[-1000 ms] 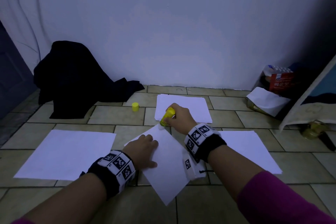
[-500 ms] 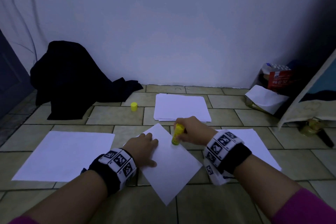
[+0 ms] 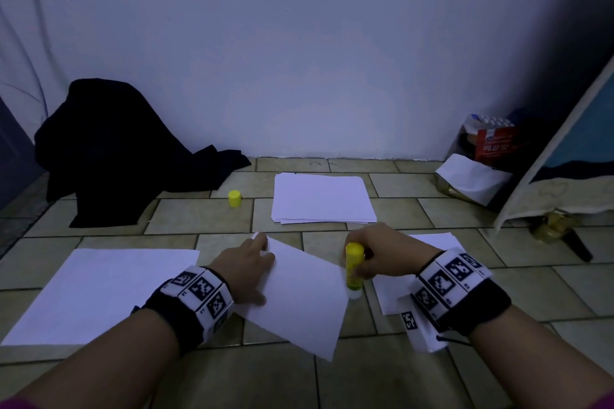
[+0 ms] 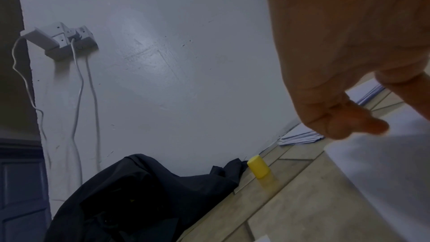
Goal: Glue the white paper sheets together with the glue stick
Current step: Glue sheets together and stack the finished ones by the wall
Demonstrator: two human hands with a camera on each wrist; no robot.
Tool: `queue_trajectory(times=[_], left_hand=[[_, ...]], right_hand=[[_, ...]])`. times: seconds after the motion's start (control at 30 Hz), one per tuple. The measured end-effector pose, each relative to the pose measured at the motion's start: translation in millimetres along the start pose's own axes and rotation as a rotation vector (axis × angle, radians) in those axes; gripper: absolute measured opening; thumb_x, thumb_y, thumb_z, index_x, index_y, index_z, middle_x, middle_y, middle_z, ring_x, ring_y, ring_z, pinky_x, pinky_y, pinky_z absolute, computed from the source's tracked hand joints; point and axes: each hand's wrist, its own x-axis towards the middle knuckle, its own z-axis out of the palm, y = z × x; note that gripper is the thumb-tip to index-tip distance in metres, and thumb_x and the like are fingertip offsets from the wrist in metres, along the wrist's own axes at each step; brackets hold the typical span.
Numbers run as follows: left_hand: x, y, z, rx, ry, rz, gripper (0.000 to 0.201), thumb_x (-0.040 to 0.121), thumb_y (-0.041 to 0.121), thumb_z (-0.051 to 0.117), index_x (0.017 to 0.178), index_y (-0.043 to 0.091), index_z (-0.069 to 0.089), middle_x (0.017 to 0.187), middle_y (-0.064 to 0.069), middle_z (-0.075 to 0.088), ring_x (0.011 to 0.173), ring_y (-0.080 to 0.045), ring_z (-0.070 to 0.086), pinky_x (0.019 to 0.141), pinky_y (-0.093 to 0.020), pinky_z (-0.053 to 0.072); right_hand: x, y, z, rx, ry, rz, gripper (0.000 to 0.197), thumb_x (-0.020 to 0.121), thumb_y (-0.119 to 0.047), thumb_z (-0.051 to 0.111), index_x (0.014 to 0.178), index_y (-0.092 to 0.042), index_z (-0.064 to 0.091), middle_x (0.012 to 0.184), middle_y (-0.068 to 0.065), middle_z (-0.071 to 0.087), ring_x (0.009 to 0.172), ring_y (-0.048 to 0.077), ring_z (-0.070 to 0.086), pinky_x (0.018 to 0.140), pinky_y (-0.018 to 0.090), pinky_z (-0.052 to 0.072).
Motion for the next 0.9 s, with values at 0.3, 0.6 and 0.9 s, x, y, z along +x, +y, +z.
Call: queue_trajectory(times=[0.3,0.6,0.9], left_hand=[[-1,10,0,-0.005,-0.027,0.116,0.076,0.088,0.046,0.060,0.151,0.028,0.022,0.157,0.000,0.014,0.136,-0.023,0.029,0.103,-0.039,0.040],[4,15,0,-0.047,-0.009,0.059,0.081,0.081,0.050,0.067,0.141,0.008,0.032,0.142,-0.007,0.033,0.124,-0.024,0.040,0.097,-0.038,0.042],[7,12,-2,-0.053,-0.025,0.058,0.079,0.083,0.048,0.067,0.144,0.014,0.031,0.146,-0.005,0.033,0.129,-0.023,0.037,0.100,-0.038,0.041]], right_hand=[[41,7,4,0.330,0.388,0.125,0.022,0.077,-0.011,0.073,0.094,-0.006,0.062,0.095,0.014,0.065,0.085,0.028,0.064,0.076,0.042,0.056],[87,-20,23,0.383,0.438,0.138,0.031,0.082,-0.014,0.069,0.110,-0.008,0.058,0.109,0.011,0.061,0.099,0.025,0.059,0.079,0.030,0.048],[97,-43,18,0.124,0.262,0.094,0.033,0.086,-0.010,0.060,0.118,-0.002,0.055,0.117,0.017,0.060,0.108,0.030,0.056,0.085,0.034,0.049]])
